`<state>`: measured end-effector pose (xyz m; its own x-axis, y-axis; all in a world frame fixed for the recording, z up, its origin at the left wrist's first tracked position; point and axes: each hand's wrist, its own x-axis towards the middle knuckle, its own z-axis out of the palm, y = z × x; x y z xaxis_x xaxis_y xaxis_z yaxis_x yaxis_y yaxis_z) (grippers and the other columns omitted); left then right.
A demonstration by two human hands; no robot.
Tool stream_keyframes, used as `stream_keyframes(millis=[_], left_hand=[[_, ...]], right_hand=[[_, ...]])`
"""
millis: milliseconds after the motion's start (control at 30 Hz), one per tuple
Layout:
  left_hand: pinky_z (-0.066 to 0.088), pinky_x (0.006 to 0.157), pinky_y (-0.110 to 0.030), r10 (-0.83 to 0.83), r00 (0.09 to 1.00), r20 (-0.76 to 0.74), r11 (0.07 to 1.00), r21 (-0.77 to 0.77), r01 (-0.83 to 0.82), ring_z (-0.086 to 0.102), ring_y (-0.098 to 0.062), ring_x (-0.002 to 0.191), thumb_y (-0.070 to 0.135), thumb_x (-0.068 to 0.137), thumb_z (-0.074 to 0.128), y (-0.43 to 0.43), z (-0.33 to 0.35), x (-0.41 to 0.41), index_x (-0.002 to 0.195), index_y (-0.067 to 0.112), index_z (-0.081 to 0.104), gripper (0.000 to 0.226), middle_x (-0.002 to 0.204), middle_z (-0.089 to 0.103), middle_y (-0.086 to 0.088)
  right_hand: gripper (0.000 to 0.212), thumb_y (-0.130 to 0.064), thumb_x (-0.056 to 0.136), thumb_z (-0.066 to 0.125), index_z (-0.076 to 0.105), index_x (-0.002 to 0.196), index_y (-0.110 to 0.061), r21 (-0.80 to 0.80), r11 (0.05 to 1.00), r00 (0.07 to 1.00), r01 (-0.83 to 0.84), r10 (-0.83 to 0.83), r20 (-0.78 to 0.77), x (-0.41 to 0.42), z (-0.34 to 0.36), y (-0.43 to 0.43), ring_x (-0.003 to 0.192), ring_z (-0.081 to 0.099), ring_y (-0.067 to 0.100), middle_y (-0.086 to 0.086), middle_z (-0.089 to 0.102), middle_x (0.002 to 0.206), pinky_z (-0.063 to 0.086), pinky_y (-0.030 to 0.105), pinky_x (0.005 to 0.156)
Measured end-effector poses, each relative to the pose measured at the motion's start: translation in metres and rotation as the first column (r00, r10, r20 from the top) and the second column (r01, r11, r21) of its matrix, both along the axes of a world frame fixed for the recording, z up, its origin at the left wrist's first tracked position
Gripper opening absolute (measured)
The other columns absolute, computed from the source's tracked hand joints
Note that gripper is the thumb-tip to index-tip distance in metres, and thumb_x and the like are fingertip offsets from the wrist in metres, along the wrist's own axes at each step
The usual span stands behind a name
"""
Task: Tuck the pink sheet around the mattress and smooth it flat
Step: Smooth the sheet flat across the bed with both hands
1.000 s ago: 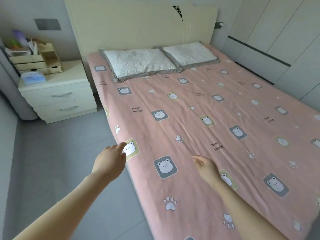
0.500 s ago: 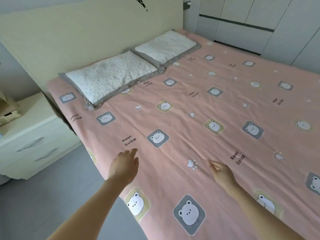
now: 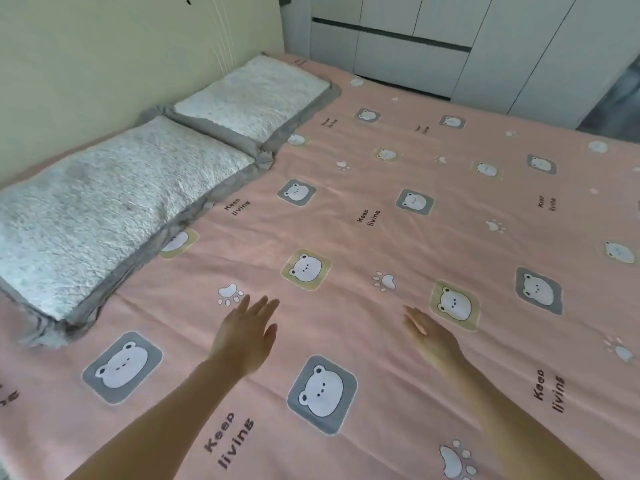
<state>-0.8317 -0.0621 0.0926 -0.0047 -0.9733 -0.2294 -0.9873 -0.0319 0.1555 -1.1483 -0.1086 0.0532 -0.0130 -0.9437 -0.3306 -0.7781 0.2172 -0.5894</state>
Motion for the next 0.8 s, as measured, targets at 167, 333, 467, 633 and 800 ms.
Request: stream_keyframes(millis=[167, 333, 467, 633, 800], left_hand=[[0.02, 0.113, -0.032, -0.117, 0.993, 0.019, 0.993, -0.002, 0.117, 0.013, -0.021, 0.146, 0.036, 0.1, 0.026, -0.083, -0.056, 0.042, 0.149, 0.025, 0.019, 0.051, 0.155, 0.026, 0.005], [0.047, 0.093, -0.053, -0.228, 0.972, 0.056, 0.969, -0.08, 0.232, 0.052, -0.042, 0.121, 0.042, 0.085, 0.023, -0.16, -0.128, 0.062, 0.129, 0.013, 0.056, 0.062, 0.128, 0.061, -0.012], [0.039, 0.092, -0.065, -0.241, 0.962, 0.128, 0.969, -0.018, 0.245, 0.048, -0.047, 0.123, 0.047, 0.092, 0.018, -0.201, -0.181, 0.056, 0.133, 0.023, 0.05, 0.058, 0.135, 0.052, -0.018], [0.021, 0.107, -0.058, -0.178, 0.983, 0.038, 0.979, -0.09, 0.181, 0.033, -0.045, 0.134, 0.055, 0.094, 0.008, -0.154, -0.226, 0.043, 0.14, 0.035, 0.038, 0.059, 0.147, 0.039, -0.016], [0.024, 0.108, -0.057, -0.193, 0.981, 0.017, 0.974, -0.12, 0.193, 0.03, -0.04, 0.137, 0.052, 0.094, 0.015, -0.09, -0.22, 0.045, 0.138, 0.031, 0.045, 0.057, 0.148, 0.036, -0.015]], right_hand=[[0.048, -0.038, 0.098, 0.044, 0.032, 0.144, -0.035, -0.129, 0.992, 0.997, -0.015, 0.005, -0.081, 0.03, -0.043, -0.06, 0.143, 0.02, 0.009, -0.01, 0.029, 0.152, 0.02, 0.03, 0.112], [0.066, -0.061, 0.08, 0.026, 0.031, 0.142, -0.039, -0.286, 0.931, 0.961, -0.227, 0.166, -0.222, 0.033, -0.097, -0.126, 0.135, 0.038, 0.015, -0.007, 0.041, 0.145, 0.028, 0.035, 0.108], [0.073, -0.07, 0.087, 0.012, 0.046, 0.138, -0.03, -0.242, 0.884, 0.846, -0.399, 0.253, -0.47, 0.046, -0.143, -0.152, 0.135, 0.039, 0.03, 0.005, 0.045, 0.145, 0.026, 0.04, 0.104], [0.049, -0.06, 0.094, 0.025, 0.046, 0.135, -0.042, -0.256, 0.754, 0.703, -0.605, 0.354, -0.616, 0.06, -0.174, -0.093, 0.138, 0.028, 0.042, 0.009, 0.033, 0.152, 0.026, 0.057, 0.106], [0.047, -0.055, 0.09, 0.047, 0.045, 0.135, -0.044, -0.308, 0.592, 0.628, -0.745, 0.466, -0.623, 0.076, -0.176, 0.001, 0.137, 0.031, 0.044, 0.011, 0.034, 0.151, 0.031, 0.06, 0.104]])
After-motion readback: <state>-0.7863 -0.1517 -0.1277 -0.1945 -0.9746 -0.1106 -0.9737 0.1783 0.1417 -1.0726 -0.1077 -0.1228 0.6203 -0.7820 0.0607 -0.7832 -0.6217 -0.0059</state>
